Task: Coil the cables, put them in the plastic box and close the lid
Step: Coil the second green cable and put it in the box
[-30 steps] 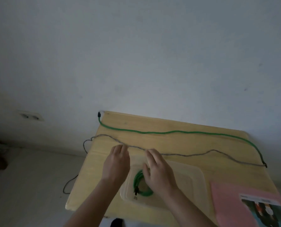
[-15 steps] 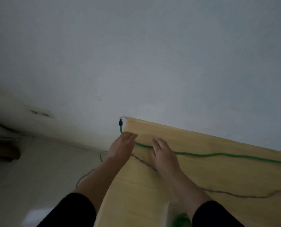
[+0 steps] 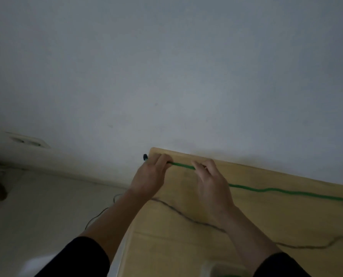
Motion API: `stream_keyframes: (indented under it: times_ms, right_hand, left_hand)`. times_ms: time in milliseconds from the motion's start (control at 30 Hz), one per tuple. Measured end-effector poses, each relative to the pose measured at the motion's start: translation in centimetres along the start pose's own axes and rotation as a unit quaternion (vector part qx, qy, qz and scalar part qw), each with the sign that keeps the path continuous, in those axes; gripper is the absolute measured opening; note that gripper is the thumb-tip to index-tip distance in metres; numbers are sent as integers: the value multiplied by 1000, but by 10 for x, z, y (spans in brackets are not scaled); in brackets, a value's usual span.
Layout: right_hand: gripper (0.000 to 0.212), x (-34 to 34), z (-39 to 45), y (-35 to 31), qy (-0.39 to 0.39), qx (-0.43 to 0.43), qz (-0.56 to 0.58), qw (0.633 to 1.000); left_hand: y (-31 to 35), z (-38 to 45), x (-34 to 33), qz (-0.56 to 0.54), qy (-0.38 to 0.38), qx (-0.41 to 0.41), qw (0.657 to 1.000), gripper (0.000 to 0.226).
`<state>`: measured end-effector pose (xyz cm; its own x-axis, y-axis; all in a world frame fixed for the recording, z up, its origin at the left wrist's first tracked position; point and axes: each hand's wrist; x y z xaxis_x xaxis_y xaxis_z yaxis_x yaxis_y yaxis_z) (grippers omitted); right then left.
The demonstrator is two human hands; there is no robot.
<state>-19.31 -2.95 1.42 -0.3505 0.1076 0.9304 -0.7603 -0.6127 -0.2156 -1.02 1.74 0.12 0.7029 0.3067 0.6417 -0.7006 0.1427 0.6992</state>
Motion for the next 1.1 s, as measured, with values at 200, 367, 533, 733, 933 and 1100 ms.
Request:
stream_keyframes:
  times_ms: [200,367,533,733,933,1100]
  right_hand:
    - [34,108,33,21,158,15,23,987]
    - [26,178,50,40,267,-3,67,961]
    - [26,221,29,66,275,11,115,954]
    - [43,228,-37,77,174,51,207,961]
    - [41,257,-54,96,212,4,214,953]
    - [41,269,-57,91,145,12,212,966]
  left_hand:
    - [81,41,29,-128,88,-10,988,17]
    - [159,44,32,-266,82,20,960,20]
    - [246,38,24,-486,144,63,860,29]
    - [316,54,22,-724,198,115,650,34]
    - [357,42,18,-727,106,129,666,36]
    - [381,44,23,-754,75,63,650,36]
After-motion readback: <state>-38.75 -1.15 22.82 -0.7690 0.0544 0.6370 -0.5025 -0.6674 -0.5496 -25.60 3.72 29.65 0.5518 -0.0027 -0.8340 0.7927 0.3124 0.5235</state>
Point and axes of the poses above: each hand's wrist, its own z-axis towards the middle knuckle, its own x-axis out of the back of the hand, y = z × x, and after that the axes turned 9 degrees about -z, right-handed
